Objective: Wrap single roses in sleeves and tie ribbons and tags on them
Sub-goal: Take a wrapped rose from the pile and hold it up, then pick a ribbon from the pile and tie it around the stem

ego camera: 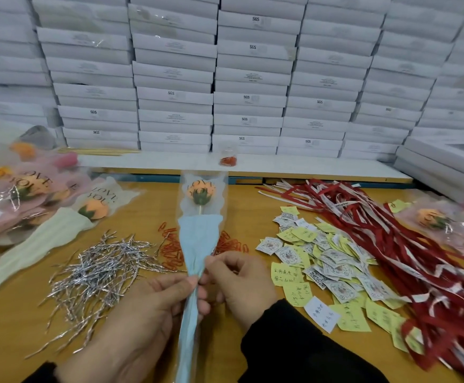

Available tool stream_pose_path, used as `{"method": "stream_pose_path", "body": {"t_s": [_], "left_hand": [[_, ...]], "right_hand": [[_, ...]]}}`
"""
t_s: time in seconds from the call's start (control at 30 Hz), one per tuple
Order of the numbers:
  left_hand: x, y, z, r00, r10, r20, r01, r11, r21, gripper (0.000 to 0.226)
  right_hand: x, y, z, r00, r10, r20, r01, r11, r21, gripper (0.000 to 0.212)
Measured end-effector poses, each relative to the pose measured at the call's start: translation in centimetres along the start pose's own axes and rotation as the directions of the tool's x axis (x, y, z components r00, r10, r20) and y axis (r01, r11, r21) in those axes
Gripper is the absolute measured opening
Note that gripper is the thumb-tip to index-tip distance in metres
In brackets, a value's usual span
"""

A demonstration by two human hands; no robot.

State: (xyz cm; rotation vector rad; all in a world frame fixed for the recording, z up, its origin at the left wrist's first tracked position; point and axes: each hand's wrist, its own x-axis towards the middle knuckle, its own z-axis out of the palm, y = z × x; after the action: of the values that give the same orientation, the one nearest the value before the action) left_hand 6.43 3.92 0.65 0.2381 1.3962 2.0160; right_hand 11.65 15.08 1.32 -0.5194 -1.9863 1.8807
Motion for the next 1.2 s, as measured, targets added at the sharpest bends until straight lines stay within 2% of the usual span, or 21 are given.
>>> {"method": "stream_pose_path", "body": {"t_s": [0.07, 0.13, 0.23, 0.37, 0.43, 0.5, 0.57, 0.7, 0.83, 0.93, 1.03, 1.1, 1.2], "left_hand": [[0.0, 0.0, -0.1, 1.0, 0.002, -0.001, -0.002, 1.0, 0.006, 0.018], [-0.1, 0.0, 0.0, 1.0, 0.008, 0.003, -0.008, 1.0, 0.015, 0.018], [-0.1, -0.1, 0.1, 0.999, 0.032, -0.006, -0.032, 0.999, 0.02, 0.015], [-0.1, -0.1, 0.1, 0.999, 0.048, -0.007, -0.048, 0.999, 0.022, 0.015], [0.1, -0.2, 0.0, 0.998, 0.055, -0.014, -0.055, 0.998, 0.03, 0.015], [0.2, -0.3, 0.0, 0.998, 0.065, -0.016, -0.064, 0.997, 0.037, 0.015], [0.3, -0.3, 0.0, 0.997, 0.07, -0.014, -0.07, 0.997, 0.036, 0.016], [0.4, -0.2, 0.0, 0.997, 0.072, -0.016, -0.072, 0.997, 0.011, 0.024], [0.4, -0.2, 0.1, 0.997, 0.079, -0.025, -0.08, 0.997, -0.014, 0.026], [0.2, -0.2, 0.1, 0.997, 0.081, -0.019, -0.081, 0.997, -0.013, 0.026], [0.2, -0.2, 0.0, 0.996, 0.085, -0.009, -0.085, 0.996, -0.006, 0.02], [0.2, -0.2, 0.0, 0.996, 0.085, -0.004, -0.085, 0.996, -0.008, 0.015], [0.2, -0.2, -0.1, 0.997, 0.08, -0.003, -0.08, 0.997, -0.009, 0.015]], "right_hand": [[0.5, -0.4, -1.0, 0.991, -0.114, -0.074, 0.094, 0.966, -0.239, 0.017], [1.2, -1.1, -2.7, 0.977, -0.199, -0.079, 0.154, 0.908, -0.391, 0.018], [1.9, -1.9, -6.4, 0.954, -0.288, -0.087, 0.17, 0.754, -0.634, 0.017], [2.3, -2.5, -11.6, 0.91, -0.351, -0.219, 0.089, 0.682, -0.726, 0.019], [2.5, -2.9, -14.2, 0.904, -0.325, -0.279, -0.005, 0.642, -0.767, 0.02], [2.7, -3.2, -16.7, 0.906, -0.273, -0.324, -0.13, 0.547, -0.827, 0.022], [2.9, -3.4, -19.3, 0.882, -0.252, -0.399, -0.256, 0.454, -0.853, 0.021], [3.4, -2.6, -23.4, 0.776, -0.296, -0.557, -0.448, 0.362, -0.817, 0.017], [3.9, -0.6, -25.0, 0.768, -0.129, -0.627, -0.59, 0.236, -0.772, 0.033], [4.3, 0.2, -25.7, 0.759, -0.069, -0.647, -0.624, 0.207, -0.754, 0.031], [4.3, 0.3, -26.1, 0.741, -0.068, -0.668, -0.633, 0.262, -0.728, 0.019], [4.2, 0.4, -26.2, 0.746, -0.07, -0.662, -0.624, 0.275, -0.732, 0.023], [4.0, 0.8, -26.3, 0.758, -0.019, -0.651, -0.633, 0.215, -0.743, 0.031]]}}
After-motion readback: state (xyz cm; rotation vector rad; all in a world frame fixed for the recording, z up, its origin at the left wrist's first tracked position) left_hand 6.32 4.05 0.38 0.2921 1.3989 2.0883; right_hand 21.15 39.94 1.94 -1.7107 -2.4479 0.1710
